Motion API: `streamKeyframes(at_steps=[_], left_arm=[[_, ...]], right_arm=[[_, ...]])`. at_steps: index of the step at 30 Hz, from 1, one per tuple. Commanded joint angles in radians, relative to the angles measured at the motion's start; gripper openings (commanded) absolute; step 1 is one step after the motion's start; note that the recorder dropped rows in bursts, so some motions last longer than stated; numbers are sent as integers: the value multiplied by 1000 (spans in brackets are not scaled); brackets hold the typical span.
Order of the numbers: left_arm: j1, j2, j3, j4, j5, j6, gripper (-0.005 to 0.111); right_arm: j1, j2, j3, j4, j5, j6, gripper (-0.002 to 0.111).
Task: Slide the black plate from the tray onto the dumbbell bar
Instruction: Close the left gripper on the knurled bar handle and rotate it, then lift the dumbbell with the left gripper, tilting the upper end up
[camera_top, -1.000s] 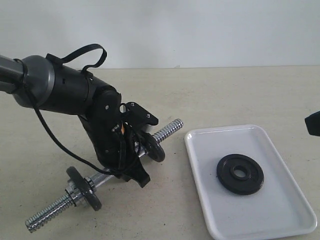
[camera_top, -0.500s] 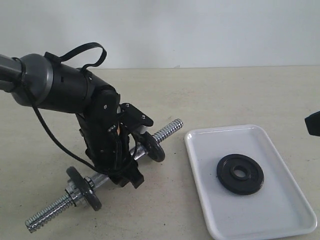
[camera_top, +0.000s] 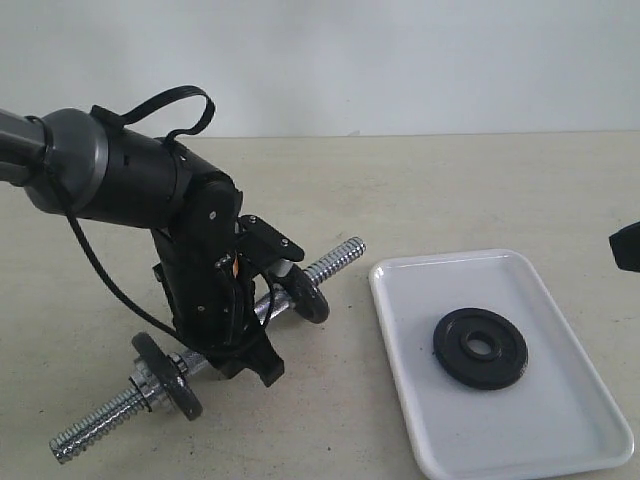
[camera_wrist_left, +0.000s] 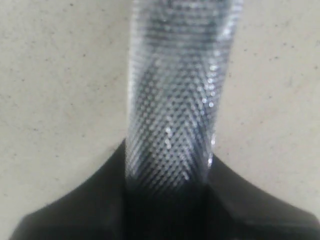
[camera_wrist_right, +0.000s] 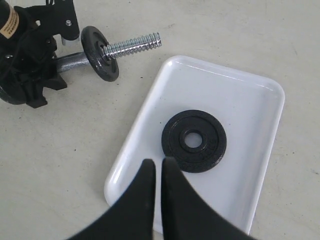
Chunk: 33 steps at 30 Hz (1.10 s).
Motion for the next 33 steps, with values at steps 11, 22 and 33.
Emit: streamKeyframes(at_steps=[11,22,33], left_arm=[[3,28,32,-12,-230,-23,4],[3,-58,193,-25,-522,-41,4],[3,-179,193,-25,-551,-41,4]], right_arm=[[-1,1,-10,-1,-12,-11,0],[-1,1,-8,-3,-47,-11,0],[-1,1,31,-3,-94,-11,0]])
